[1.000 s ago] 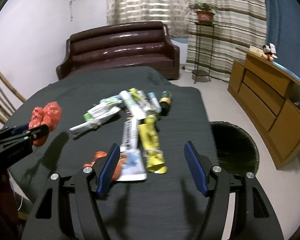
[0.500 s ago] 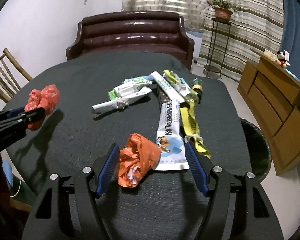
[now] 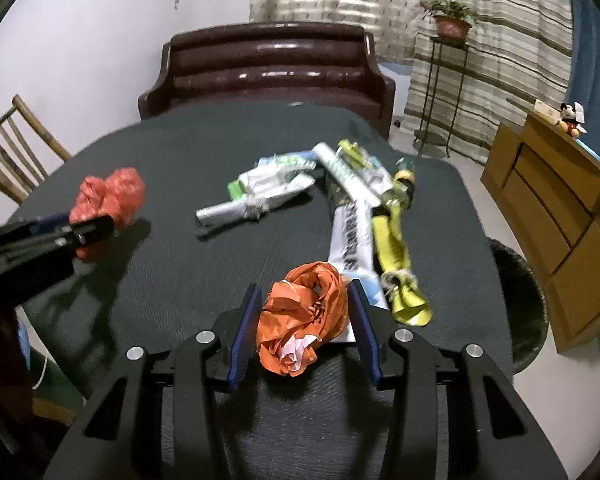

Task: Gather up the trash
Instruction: 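Carry the orange wrapper over the bin and open the right gripper while the left carries the red bag, then release the red plastic bag into the bin with the left gripper, then grasp the white printed packet with the left gripper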

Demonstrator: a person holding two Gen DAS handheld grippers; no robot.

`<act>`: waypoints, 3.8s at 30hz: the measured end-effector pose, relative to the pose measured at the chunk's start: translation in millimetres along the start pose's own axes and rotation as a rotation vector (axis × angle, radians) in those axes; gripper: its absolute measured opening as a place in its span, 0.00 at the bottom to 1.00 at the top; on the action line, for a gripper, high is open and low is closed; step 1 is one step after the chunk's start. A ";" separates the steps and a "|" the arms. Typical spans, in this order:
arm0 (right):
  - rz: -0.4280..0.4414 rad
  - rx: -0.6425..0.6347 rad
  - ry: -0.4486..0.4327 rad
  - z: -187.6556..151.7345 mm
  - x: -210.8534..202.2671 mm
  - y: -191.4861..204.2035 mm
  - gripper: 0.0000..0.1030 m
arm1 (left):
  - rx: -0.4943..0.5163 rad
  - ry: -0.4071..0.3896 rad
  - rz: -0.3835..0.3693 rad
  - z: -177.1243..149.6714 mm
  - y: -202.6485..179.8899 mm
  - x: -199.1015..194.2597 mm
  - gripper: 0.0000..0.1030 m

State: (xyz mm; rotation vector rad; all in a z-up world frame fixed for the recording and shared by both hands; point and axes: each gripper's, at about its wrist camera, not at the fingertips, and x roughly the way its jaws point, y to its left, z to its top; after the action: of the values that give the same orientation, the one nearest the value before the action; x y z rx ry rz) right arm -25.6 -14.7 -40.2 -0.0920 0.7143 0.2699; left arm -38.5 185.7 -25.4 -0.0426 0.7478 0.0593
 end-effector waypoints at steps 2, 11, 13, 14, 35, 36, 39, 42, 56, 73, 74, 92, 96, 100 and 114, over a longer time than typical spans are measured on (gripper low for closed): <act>-0.007 0.013 -0.028 3.5 -7.9 -6.2 0.43 | 0.003 -0.007 -0.012 3.3 -6.3 -1.5 0.38; -0.120 0.106 -0.116 20.6 -28.6 -72.1 0.43 | 0.045 -0.051 -0.122 23.8 -60.4 -5.8 0.38; -0.153 0.130 -0.126 22.6 -30.7 -90.1 0.43 | 0.060 -0.061 -0.153 29.8 -78.3 -5.5 0.38; -0.171 0.144 -0.130 23.5 -31.2 -100.6 0.43 | 0.069 -0.067 -0.168 32.7 -87.3 -5.3 0.38; -0.284 0.261 -0.135 31.6 1.6 -226.0 0.43 | 0.232 -0.055 -0.315 61.5 -256.8 54.4 0.38; -0.282 0.265 -0.131 31.8 4.0 -229.0 0.43 | 0.240 -0.051 -0.318 61.8 -263.9 57.9 0.38; -0.276 0.276 -0.125 30.3 10.2 -235.1 0.43 | 0.250 -0.040 -0.323 60.5 -276.9 65.0 0.38; -0.274 0.278 -0.119 27.4 17.3 -237.3 0.43 | 0.261 -0.025 -0.325 60.1 -290.7 74.5 0.38; -0.257 0.346 -0.117 21.6 36.3 -265.7 0.58 | 0.262 0.039 -0.302 58.4 -315.5 105.9 0.45; -0.268 0.356 -0.102 17.8 26.1 -263.5 0.59 | 0.229 0.040 -0.295 61.3 -301.7 95.3 0.58; -0.267 0.356 -0.100 16.3 24.1 -261.4 0.59 | 0.225 0.040 -0.293 60.7 -298.5 92.6 0.58; -0.256 0.306 -0.085 6.1 2.8 -223.9 0.60 | 0.152 0.015 -0.215 45.8 -224.9 56.0 0.59; -0.259 0.294 -0.085 4.5 -0.4 -216.1 0.60 | 0.135 0.016 -0.193 41.8 -210.2 51.0 0.59; -0.261 0.283 -0.081 2.1 -1.6 -209.4 0.60 | 0.111 0.021 -0.168 38.0 -193.8 48.1 0.59; -0.237 0.235 -0.071 -0.7 -1.8 -183.2 0.60 | 0.080 0.076 -0.104 18.8 -168.5 58.7 0.59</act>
State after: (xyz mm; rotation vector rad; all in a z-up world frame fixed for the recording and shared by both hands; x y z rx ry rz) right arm 23.0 -191.3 -41.1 0.0568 0.6534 -0.0380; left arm 28.9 21.1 -48.6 -0.0071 0.8224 -0.0719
